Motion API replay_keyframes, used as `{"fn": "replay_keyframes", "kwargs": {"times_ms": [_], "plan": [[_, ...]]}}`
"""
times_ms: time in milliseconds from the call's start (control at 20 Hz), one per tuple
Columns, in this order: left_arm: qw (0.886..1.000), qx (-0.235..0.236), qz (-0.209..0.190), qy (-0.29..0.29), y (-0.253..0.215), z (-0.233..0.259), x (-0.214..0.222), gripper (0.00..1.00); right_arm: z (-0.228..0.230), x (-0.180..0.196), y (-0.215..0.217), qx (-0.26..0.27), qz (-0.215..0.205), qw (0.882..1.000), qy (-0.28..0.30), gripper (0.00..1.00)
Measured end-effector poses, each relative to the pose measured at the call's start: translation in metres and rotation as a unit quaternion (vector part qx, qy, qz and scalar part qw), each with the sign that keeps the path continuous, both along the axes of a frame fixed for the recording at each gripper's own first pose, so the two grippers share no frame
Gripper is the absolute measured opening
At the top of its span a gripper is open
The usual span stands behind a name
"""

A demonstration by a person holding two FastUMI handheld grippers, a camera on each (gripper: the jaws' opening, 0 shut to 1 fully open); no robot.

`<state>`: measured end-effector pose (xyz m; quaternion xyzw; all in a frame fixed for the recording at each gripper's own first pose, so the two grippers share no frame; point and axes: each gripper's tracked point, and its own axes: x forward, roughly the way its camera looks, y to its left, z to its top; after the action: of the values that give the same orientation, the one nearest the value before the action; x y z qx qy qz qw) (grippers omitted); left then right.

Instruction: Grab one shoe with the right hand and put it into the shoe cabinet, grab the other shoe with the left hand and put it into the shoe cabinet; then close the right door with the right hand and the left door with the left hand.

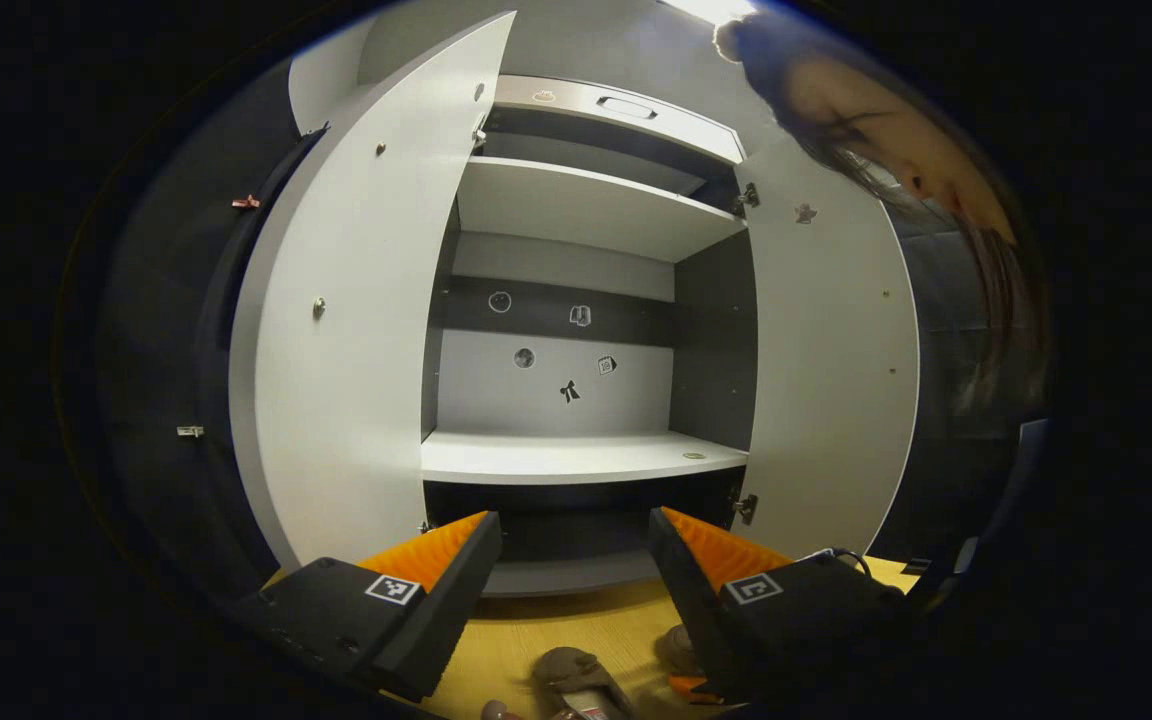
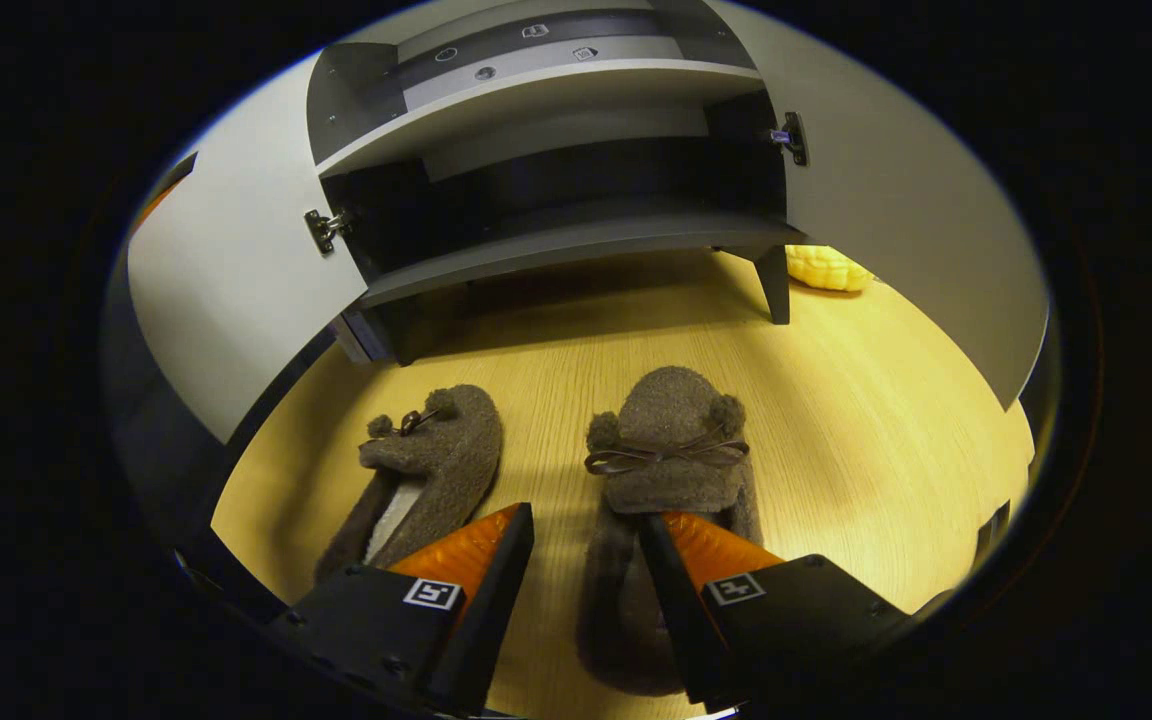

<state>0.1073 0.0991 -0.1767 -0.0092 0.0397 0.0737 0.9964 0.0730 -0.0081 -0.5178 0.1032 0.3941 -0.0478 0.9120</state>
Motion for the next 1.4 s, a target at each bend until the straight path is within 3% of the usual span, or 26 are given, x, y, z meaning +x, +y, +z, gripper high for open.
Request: {"fn": "replay_keyframes", "kwargs": {"times_ms": [150, 450, 600, 700, 800, 1000, 1050, 1400], "plan": [[1.0, 0.001, 0.004, -0.004, 0.005, 0.001, 0.003, 0.95, -0.011, 0.006, -0.005, -0.01, -0.004, 1.0, 0.01, 0.59], [1.0, -0.003, 0.01, 0.007, 0.013, -0.011, 0.009, 0.95, -0.024, 0.023, -0.016, -0.035, -0.009, 0.999, 0.017, 0.57], [1.0, 0.001, 0.012, 0.011, 0.016, -0.014, 0.012, 0.95, -0.027, 0.027, -0.016, -0.037, -0.012, 0.999, 0.018, 0.43], [1.0, 0.001, 0.014, 0.012, 0.019, -0.015, 0.014, 0.95, -0.02, 0.021, -0.021, -0.062, -0.009, 0.998, 0.018, 0.43], [1.0, -0.002, 0.015, 0.014, 0.02, -0.017, 0.014, 0.95, -0.03, 0.03, -0.018, -0.056, -0.004, 0.998, 0.022, 0.2], [1.0, -0.005, 0.018, 0.017, 0.023, -0.02, 0.013, 0.95, -0.029, 0.033, -0.019, -0.058, 0.004, 0.998, 0.022, 0.2], [1.0, -0.004, 0.019, 0.02, 0.024, -0.02, 0.013, 0.95, -0.03, 0.031, -0.017, -0.058, 0.008, 0.998, 0.028, 0.05], [1.0, -0.008, 0.024, 0.015, 0.019, -0.009, 0.004, 0.95, -0.013, 0.026, -0.017, -0.054, 0.031, 0.998, 0.024, 0.05]]}}
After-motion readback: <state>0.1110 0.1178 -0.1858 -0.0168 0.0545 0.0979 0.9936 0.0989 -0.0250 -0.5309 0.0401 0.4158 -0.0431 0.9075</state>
